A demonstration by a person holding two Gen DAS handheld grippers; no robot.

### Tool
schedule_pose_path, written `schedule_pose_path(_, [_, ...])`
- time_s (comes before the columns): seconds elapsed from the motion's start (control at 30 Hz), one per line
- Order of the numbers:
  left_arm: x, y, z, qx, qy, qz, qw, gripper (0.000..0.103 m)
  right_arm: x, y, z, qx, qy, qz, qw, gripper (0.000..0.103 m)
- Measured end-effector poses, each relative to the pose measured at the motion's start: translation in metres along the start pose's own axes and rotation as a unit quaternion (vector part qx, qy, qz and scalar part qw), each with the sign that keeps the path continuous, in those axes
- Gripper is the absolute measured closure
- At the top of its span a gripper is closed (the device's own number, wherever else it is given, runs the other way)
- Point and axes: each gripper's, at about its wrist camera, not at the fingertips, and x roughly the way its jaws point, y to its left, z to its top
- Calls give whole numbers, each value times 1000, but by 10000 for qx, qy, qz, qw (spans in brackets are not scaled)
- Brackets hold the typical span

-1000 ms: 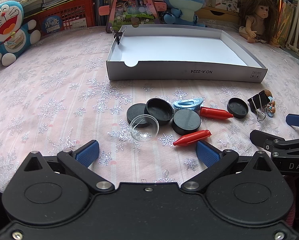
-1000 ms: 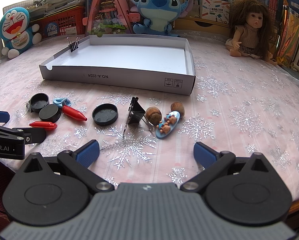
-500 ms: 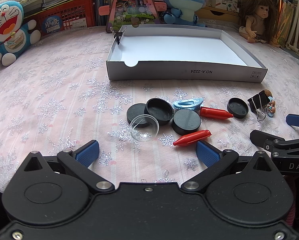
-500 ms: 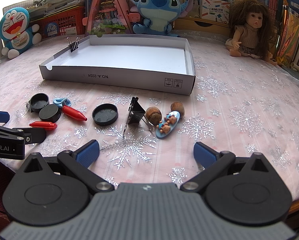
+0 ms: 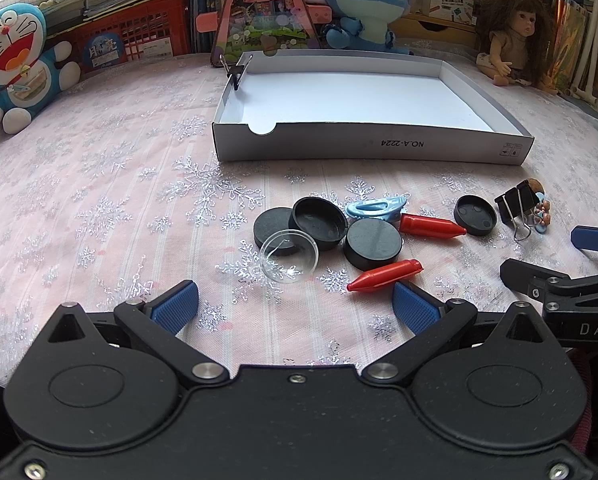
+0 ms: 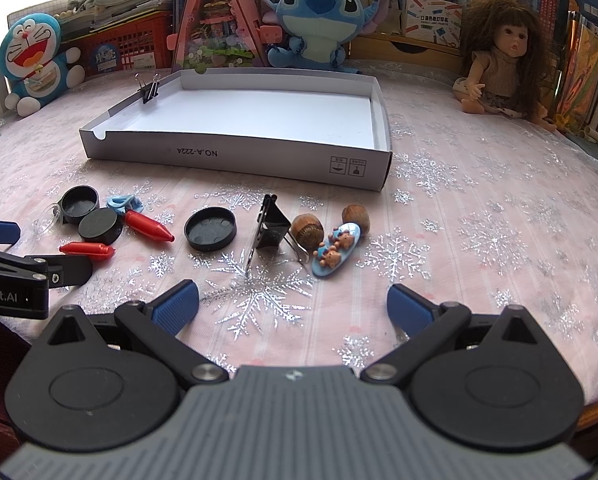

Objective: Organize rigid objects

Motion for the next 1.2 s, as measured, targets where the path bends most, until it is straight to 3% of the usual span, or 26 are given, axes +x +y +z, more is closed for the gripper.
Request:
schedule_pose_path(0.4, [-2,1,-1,25,-42,-77,10000,1,-1,0,0,-113,-111,87,9998,0])
schedule_pose_path(0.63, [-6,5,4,-20,-196,-351,9992,12,-7,5,4,-335,-396,233,9984,1])
schedule_pose_path(0.83, [-12,4,7,-18,-398,-481,9980,26,-10,7,7,-390,-618,298,9969,11])
schedule_pose_path(1.03, [-17,10,10,-180,-566,-557,9967,47,-12,7,9,-364,-792,323,9957,31])
schedule_pose_path(1.1, [-18,15,11,-309,-595,-556,9962,54,-13,6,10,-375,-836,317,9953,45])
schedule_pose_path(1.2, [-20,22,11,-412,-614,-531,9958,58,-11,5,11,-365,-856,336,9951,50])
